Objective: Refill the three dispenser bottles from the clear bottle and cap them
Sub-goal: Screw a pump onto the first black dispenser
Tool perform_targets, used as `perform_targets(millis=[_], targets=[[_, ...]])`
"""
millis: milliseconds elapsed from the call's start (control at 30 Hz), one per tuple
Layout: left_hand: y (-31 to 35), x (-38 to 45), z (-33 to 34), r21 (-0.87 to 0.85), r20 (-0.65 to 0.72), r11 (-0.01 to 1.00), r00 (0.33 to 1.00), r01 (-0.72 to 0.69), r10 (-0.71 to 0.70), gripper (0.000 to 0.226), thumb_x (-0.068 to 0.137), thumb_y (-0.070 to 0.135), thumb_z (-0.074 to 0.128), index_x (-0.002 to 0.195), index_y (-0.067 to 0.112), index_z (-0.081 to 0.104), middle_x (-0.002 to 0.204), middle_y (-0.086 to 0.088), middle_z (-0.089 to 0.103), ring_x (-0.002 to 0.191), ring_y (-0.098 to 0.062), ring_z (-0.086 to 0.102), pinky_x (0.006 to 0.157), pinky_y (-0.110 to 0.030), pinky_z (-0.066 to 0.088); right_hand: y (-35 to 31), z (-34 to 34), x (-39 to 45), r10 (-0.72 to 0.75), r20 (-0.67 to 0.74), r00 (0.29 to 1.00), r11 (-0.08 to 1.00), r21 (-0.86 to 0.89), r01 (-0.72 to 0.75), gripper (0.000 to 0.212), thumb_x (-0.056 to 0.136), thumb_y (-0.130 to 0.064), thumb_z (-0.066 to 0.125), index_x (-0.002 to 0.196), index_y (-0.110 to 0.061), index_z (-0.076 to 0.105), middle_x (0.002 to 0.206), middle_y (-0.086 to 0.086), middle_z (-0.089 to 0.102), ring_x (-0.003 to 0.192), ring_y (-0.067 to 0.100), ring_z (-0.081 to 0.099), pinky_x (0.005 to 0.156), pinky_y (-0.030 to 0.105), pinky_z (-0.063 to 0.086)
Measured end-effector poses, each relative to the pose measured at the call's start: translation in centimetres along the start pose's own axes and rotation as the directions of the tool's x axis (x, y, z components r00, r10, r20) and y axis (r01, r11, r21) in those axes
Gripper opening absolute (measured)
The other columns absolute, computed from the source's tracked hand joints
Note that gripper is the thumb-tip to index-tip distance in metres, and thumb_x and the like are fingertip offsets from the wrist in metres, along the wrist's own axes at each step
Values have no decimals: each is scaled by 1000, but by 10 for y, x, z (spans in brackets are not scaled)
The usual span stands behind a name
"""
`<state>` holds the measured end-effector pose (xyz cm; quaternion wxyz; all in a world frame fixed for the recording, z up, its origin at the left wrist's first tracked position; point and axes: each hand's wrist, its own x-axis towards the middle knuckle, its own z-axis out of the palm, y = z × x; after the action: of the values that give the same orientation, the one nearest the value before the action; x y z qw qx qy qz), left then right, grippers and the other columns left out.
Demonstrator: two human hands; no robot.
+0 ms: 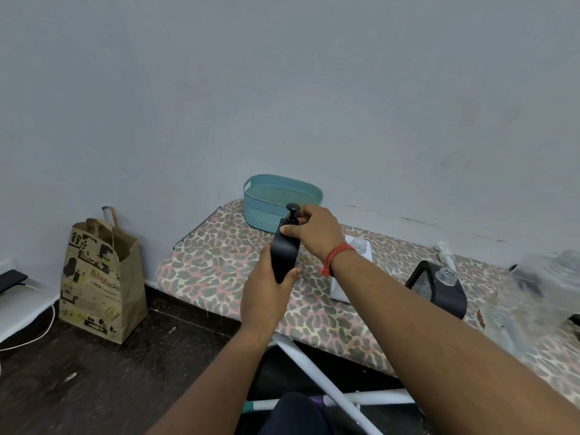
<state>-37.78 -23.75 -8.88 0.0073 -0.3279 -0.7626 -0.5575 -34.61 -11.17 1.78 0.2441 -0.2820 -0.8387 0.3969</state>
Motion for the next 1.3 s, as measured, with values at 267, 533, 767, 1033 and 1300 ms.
perform_targets(millis=[267,533,767,1033,1300], targets=[[0,0,-1,-9,7,1000,1000,-7,7,63,93,40,73,147,36,40,125,17,63,110,-6,62,91,-28,53,-1,3,-1,8,-32,999,999,-34,-9,28,76,-27,84,85,-24,58,81,-11,62,81,12,60,68,23,43],[-1,0,0,-9,9,1000,1000,2,-2,62,94,38,73,145,37,39,128,13,64,115,-10,63,95,-35,55,-1,8,-3,3,-80,997,998,-58,-8,32,77,-34,83,90,-25,55,80,-16,54,74,2,51,60,17,35],[-2,1,0,2,14,1000,1000,8,-8,62,94,38,73,146,34,40,130,10,64,115,-12,63,97,-40,56,0,7,-3,-34,-60,998,995,-92,28,32,80,-32,81,91,-20,53,80,-12,53,73,5,49,59,19,34],[-3,0,1,21,17,1000,1000,-22,22,64,93,41,72,148,33,39,127,11,64,112,-11,63,92,-34,55,-3,-8,-3,-39,23,999,985,-170,42,29,81,-31,81,98,-17,62,90,0,65,87,18,62,72,26,43],[-3,1,-1,-20,24,1000,1000,12,-11,61,93,39,73,144,36,41,123,14,64,110,-10,64,92,-34,55,-7,1,-6,-63,-26,998,975,-214,56,26,83,-30,78,99,-17,63,86,-6,59,83,15,55,72,24,38]])
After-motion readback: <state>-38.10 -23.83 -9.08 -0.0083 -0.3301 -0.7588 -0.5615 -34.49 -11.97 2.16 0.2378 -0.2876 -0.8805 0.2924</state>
